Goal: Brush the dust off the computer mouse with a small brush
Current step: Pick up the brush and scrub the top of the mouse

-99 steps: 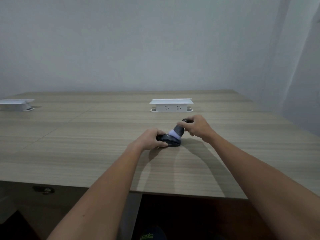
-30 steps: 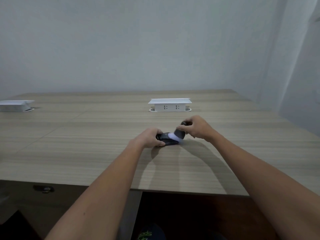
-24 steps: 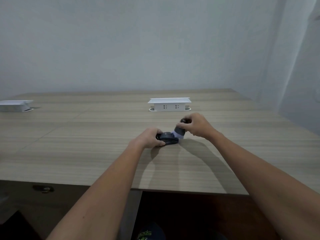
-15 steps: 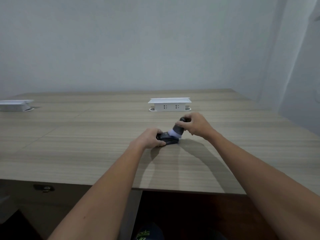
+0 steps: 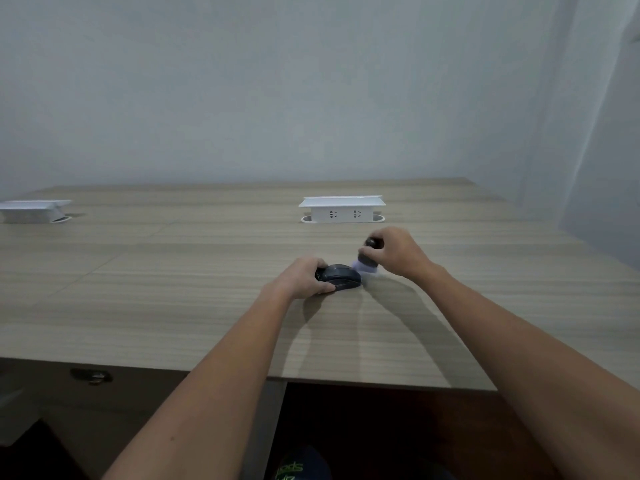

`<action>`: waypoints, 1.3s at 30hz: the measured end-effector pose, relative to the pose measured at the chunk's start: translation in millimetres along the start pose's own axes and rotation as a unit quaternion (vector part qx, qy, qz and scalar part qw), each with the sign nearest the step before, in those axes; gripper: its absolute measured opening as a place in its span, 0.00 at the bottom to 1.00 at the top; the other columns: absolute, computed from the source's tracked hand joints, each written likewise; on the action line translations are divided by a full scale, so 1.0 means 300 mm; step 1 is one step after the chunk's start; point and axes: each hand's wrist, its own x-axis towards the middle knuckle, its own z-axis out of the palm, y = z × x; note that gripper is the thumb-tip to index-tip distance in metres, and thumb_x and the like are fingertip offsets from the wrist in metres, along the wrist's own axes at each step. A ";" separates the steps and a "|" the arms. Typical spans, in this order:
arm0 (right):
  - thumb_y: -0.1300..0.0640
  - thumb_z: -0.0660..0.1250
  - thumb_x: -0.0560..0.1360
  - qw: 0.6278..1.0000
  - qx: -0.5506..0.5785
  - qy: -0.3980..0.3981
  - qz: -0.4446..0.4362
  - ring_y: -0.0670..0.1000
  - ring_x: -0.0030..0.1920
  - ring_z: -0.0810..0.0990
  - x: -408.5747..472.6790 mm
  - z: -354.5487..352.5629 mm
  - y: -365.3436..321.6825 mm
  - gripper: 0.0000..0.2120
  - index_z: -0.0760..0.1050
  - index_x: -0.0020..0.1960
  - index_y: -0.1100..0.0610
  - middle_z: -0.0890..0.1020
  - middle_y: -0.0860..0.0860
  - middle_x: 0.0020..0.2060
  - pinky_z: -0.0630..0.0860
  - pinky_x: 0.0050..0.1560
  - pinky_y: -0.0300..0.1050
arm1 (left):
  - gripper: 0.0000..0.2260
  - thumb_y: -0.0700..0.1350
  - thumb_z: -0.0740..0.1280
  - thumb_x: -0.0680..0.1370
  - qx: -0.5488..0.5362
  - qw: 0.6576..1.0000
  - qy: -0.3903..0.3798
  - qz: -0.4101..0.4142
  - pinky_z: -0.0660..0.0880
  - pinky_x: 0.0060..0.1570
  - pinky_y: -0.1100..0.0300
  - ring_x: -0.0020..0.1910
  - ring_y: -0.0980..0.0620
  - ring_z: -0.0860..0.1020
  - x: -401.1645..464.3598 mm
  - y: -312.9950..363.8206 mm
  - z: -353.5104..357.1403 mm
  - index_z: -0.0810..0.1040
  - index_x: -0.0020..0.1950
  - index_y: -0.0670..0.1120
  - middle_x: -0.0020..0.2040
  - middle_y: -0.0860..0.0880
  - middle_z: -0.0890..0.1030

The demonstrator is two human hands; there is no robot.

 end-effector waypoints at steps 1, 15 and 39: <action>0.55 0.72 0.74 0.999 0.039 0.003 0.001 0.49 0.32 0.77 -0.003 0.003 -0.005 0.11 0.82 0.41 0.65 0.82 0.54 0.32 0.74 0.34 0.43 | 0.14 0.45 0.74 0.75 0.001 1.000 -0.001 0.000 0.75 0.52 0.54 0.53 0.43 0.81 0.000 -0.001 -0.001 0.82 0.59 0.42 0.52 0.43 0.85; 0.59 0.70 0.71 0.998 0.031 0.001 0.053 0.49 0.32 0.76 -0.024 0.015 0.014 0.10 0.82 0.36 0.65 0.83 0.59 0.32 0.72 0.35 0.44 | 0.16 0.47 0.75 0.74 -0.004 1.000 0.010 -0.008 0.77 0.56 0.51 0.54 0.45 0.82 -0.004 -0.002 0.001 0.82 0.59 0.43 0.53 0.45 0.85; 0.56 0.71 0.73 0.998 0.045 0.009 0.034 0.52 0.30 0.73 0.001 0.035 -0.014 0.15 0.77 0.35 0.67 0.78 0.55 0.28 0.70 0.30 0.44 | 0.16 0.46 0.74 0.74 -0.034 0.999 -0.028 -0.013 0.77 0.62 0.50 0.56 0.46 0.82 -0.019 0.005 -0.012 0.82 0.61 0.45 0.55 0.46 0.86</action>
